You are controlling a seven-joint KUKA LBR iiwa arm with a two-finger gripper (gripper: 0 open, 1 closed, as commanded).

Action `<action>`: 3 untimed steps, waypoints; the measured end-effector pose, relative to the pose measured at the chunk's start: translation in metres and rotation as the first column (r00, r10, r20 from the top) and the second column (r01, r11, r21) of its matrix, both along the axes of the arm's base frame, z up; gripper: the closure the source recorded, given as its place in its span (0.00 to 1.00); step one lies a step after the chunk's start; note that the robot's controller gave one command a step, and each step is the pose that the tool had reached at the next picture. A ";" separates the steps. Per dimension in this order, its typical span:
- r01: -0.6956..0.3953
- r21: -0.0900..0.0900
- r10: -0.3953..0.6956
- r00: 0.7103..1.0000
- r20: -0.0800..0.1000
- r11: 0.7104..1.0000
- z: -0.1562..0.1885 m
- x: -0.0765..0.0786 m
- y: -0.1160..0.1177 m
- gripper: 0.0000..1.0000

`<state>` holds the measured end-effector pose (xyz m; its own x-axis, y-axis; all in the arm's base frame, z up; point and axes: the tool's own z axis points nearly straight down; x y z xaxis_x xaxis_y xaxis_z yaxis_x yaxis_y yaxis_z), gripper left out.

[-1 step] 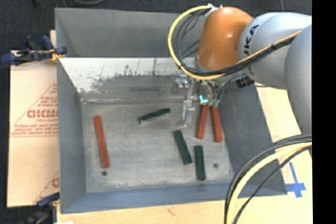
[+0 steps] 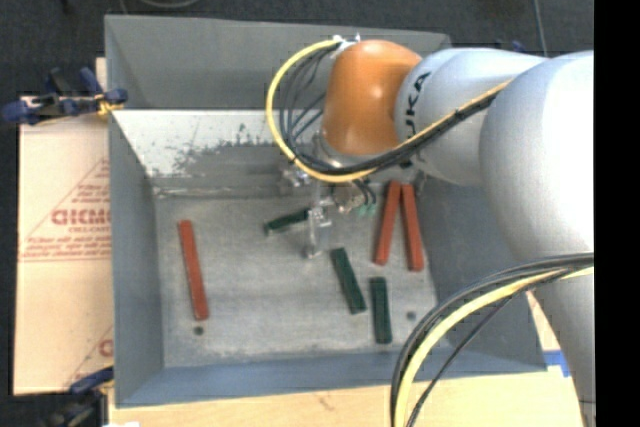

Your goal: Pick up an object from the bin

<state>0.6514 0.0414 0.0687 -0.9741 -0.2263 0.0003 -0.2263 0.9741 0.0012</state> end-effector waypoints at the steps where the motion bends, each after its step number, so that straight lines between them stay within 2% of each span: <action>1: 0.003 0.000 -0.003 1.000 0.005 1.000 0.003 0.001 -0.001 1.00; 2: -0.162 0.001 0.162 0.987 0.003 0.987 0.003 -0.013 0.090 1.00; 3: -0.653 -0.005 0.654 0.757 0.010 0.757 0.160 -0.040 0.123 1.00</action>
Offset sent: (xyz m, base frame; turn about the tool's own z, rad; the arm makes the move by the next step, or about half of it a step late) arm 0.0000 0.0000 0.0000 0.0000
